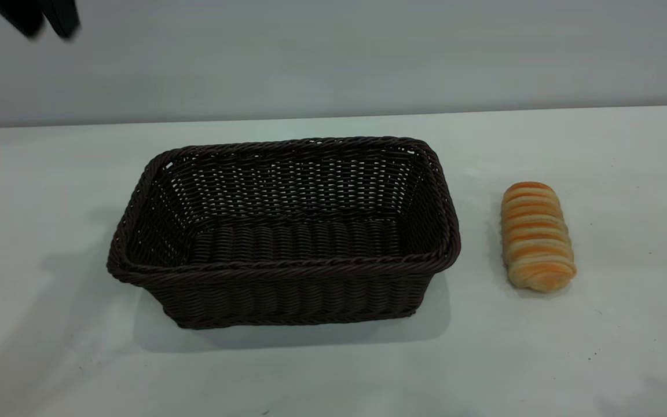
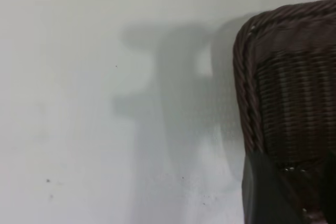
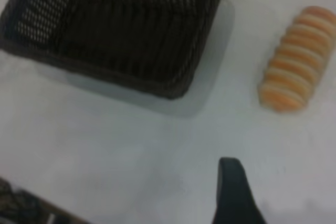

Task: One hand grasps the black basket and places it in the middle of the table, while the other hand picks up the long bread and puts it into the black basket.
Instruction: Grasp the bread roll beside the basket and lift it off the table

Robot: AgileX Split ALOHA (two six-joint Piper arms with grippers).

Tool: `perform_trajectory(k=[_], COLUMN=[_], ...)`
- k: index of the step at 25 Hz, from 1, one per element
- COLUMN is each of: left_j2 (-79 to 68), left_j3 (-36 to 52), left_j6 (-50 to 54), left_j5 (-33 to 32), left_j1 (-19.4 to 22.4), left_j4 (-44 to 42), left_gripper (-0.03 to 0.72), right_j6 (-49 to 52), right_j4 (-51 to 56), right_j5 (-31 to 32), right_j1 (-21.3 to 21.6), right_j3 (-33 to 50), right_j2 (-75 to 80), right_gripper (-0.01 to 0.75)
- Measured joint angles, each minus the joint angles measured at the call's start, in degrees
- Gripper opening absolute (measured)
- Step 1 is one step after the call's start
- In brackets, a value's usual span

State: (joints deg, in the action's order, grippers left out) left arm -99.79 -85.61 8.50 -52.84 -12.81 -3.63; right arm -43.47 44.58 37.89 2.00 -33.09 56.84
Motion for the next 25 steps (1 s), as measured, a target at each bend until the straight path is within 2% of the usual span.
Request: perform_trajectory(k=[5, 12, 18, 25], left_j2=[9.3, 21.5, 27.5, 28.8], left_j3=[0.0, 0.0, 0.0, 0.0], left_j6=[-1.0, -1.9, -2.8, -2.9], left_j5=[-2.1, -4.7, -7.7, -10.2], left_j1=[0.0, 0.0, 0.0, 0.0], left_j4=[0.0, -0.5, -0.5, -0.5], left_gripper=[0.328, 0.328, 0.328, 0.328], right_j6=[-8.5, -11.1, -13.3, -16.2], right_j4=[8.6, 9.1, 9.5, 10.7], right_j5=[-5.1, -14.2, -23.0, -25.3], right_j1=[-1.2, -9.6, -10.1, -10.1], right_j3=[-2.2, -10.1, -15.8, -22.6], right_j2=[13.9, 33.5, 49.0, 61.5], right_gripper=[0.450, 0.441, 0.441, 0.441])
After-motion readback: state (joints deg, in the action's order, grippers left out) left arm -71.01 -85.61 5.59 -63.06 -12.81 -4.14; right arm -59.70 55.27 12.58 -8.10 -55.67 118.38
